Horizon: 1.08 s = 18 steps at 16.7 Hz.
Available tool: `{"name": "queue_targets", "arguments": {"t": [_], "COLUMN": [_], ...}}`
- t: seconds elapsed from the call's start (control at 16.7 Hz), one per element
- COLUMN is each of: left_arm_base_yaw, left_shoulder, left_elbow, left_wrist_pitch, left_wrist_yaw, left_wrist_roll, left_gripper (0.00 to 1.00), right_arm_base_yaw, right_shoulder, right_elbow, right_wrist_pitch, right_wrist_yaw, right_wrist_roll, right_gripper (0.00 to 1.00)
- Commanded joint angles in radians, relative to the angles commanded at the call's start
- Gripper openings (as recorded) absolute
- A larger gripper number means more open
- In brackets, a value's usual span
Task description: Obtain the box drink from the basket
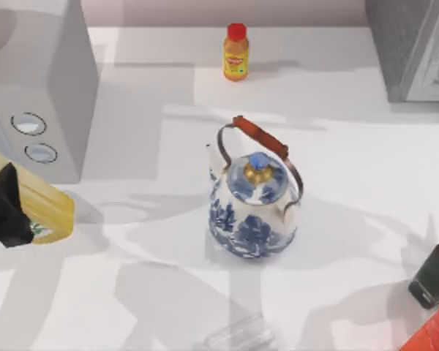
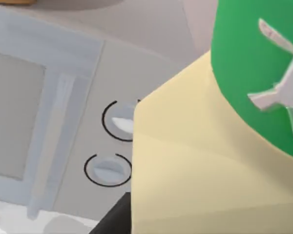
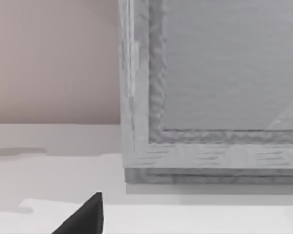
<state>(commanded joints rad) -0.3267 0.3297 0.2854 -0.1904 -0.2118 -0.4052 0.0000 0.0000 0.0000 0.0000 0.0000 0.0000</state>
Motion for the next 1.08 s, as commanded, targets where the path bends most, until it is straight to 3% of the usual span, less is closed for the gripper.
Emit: {"name": "queue_targets", "arguments": {"t": [0.36,0.6,0.9,1.08], "left_arm_base_yaw": [-0.319,-0.485,-0.601,-0.633], "left_shoulder": [0.36,0.586,0.788,0.858], "left_elbow": [0.273,0.406,0.492,0.512], "left_wrist_pitch": [-0.203,-0.328,-0.436,-0.475], "left_wrist_yaw": [-0.292,-0.51,-0.732,-0.824], "left_wrist_roll": [-0.356,-0.514,-0.603,-0.614], "left_gripper": [0.0,0.0,0.0,0.0], "right_arm_base_yaw": [0.0,0.0,0.0,0.0], "right_shoulder": [0.0,0.0,0.0,0.0], "right_elbow": [0.0,0.0,0.0,0.0], "right_wrist_pitch": [0.0,0.0,0.0,0.0], "right_wrist_yaw": [0.0,0.0,0.0,0.0], "right_wrist_roll": [0.0,0.0,0.0,0.0], "right_gripper": [1.0,1.0,1.0,1.0]}}
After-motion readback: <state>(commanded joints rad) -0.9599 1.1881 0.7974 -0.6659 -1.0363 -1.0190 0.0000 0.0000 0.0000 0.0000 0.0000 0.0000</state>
